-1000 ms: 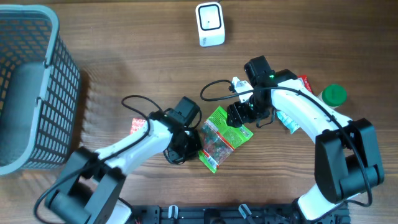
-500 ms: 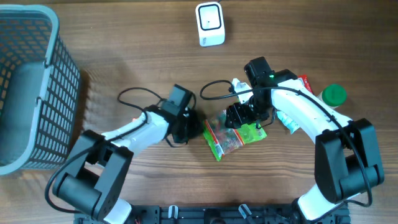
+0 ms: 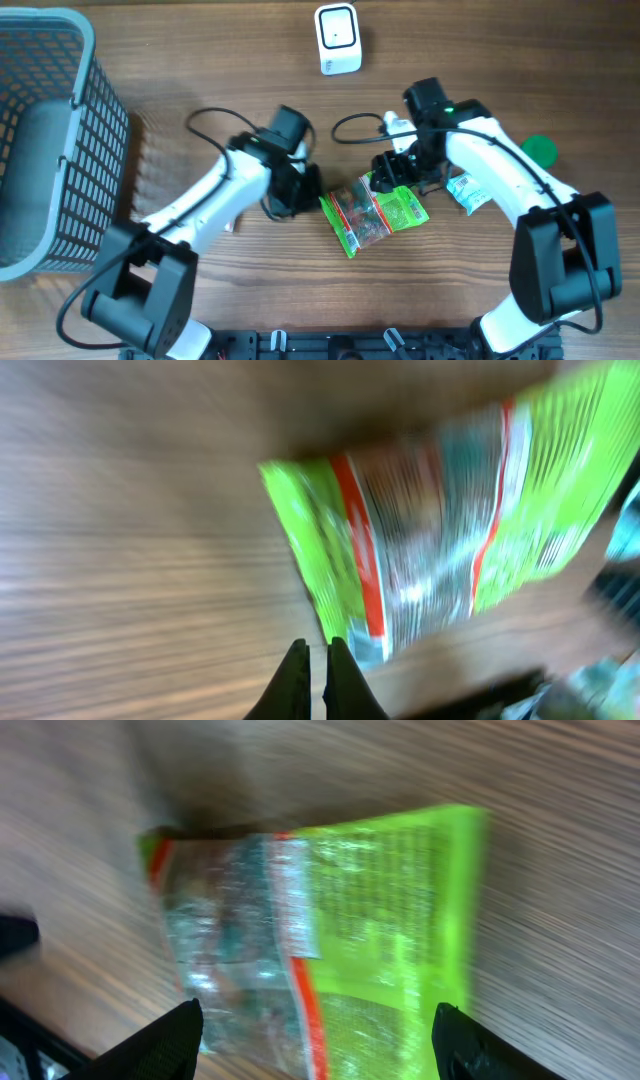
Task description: Scan the item barcode
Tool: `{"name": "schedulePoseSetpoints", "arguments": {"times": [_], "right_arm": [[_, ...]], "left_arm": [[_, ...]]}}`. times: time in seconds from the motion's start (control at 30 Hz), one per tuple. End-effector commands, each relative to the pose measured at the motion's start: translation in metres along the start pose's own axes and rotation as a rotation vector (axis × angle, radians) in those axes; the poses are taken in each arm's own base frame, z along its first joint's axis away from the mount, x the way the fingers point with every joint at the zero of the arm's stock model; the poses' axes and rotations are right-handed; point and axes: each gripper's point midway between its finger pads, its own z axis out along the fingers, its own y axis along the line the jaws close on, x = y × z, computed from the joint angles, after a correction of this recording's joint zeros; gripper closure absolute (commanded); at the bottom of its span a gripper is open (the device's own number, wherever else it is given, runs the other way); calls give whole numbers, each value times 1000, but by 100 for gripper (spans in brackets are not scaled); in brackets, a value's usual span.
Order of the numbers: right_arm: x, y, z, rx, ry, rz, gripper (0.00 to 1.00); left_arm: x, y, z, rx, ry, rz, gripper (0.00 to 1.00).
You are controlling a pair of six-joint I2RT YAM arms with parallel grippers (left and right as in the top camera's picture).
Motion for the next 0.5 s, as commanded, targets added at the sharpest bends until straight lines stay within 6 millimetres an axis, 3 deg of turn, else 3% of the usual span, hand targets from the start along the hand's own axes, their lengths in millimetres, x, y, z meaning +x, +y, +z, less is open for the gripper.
{"name": "schedulePoseSetpoints", "arguments": {"times": [0.0, 0.23, 0.47], "right_arm": [[-7, -39, -15, 47, -42, 148, 25], [-8, -67, -28, -5, -80, 232, 25], [-9, -68, -29, -5, -87, 235, 21]], "left_arm": [[39, -20, 25, -3, 79, 139, 96], [76, -44, 51, -20, 124, 161, 96], [80, -43, 88, -120, 46, 196, 96]]}}
